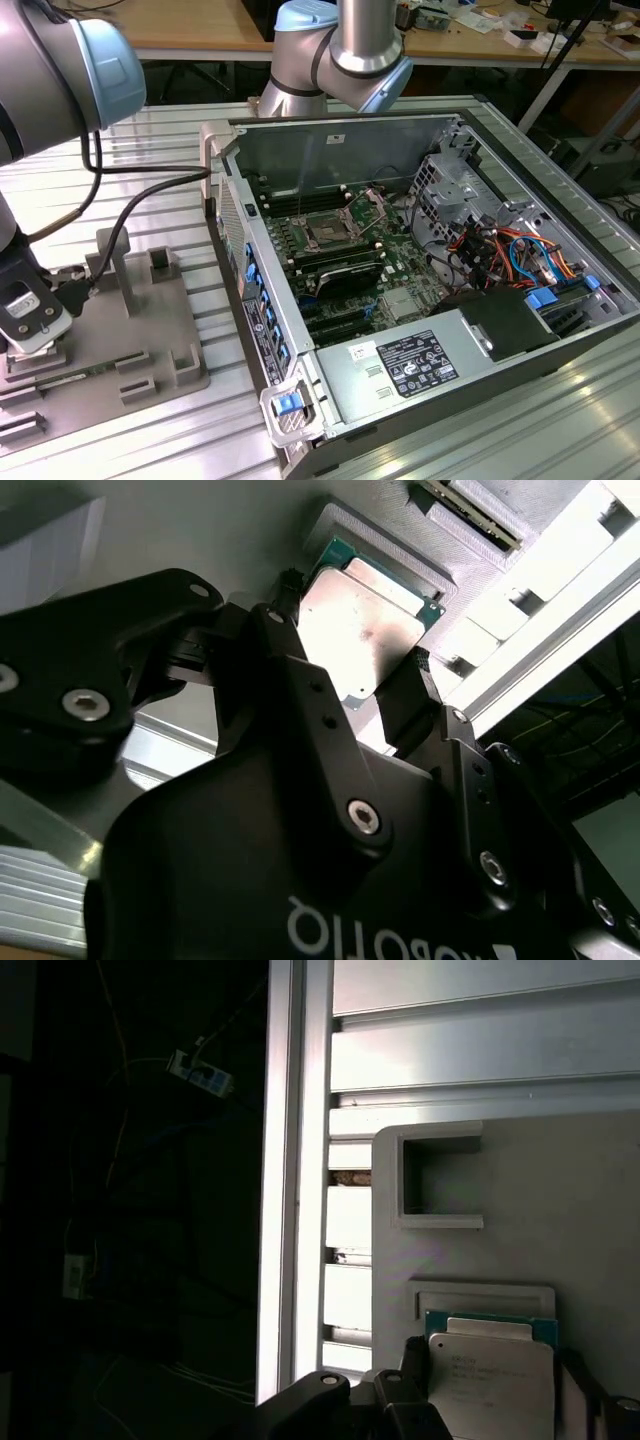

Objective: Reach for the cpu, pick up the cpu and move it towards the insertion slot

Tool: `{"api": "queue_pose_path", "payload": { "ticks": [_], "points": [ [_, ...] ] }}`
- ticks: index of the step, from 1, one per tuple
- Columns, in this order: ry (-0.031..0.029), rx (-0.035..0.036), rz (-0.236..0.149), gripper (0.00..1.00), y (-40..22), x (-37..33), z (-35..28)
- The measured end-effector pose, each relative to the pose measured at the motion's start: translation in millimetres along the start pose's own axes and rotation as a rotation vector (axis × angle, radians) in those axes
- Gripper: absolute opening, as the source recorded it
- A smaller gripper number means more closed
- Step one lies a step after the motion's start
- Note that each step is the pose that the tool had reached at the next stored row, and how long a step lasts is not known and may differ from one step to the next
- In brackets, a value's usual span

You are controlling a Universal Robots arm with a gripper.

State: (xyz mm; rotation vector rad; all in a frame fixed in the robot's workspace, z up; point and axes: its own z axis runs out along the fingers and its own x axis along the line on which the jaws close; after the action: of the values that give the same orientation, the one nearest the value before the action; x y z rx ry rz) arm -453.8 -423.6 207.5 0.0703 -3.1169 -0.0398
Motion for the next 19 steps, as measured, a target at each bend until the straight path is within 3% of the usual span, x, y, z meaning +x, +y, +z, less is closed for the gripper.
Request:
{"api": "queue_pose_path", "payload": {
  "ticks": [6,19],
  "points": [
    [0.0000,0.0000,0.001,0.55,0.2,0.1,-6.5],
    [0.0000,0.0000,0.002,0.55,0.2,0.2,-6.8]
  ]
}}
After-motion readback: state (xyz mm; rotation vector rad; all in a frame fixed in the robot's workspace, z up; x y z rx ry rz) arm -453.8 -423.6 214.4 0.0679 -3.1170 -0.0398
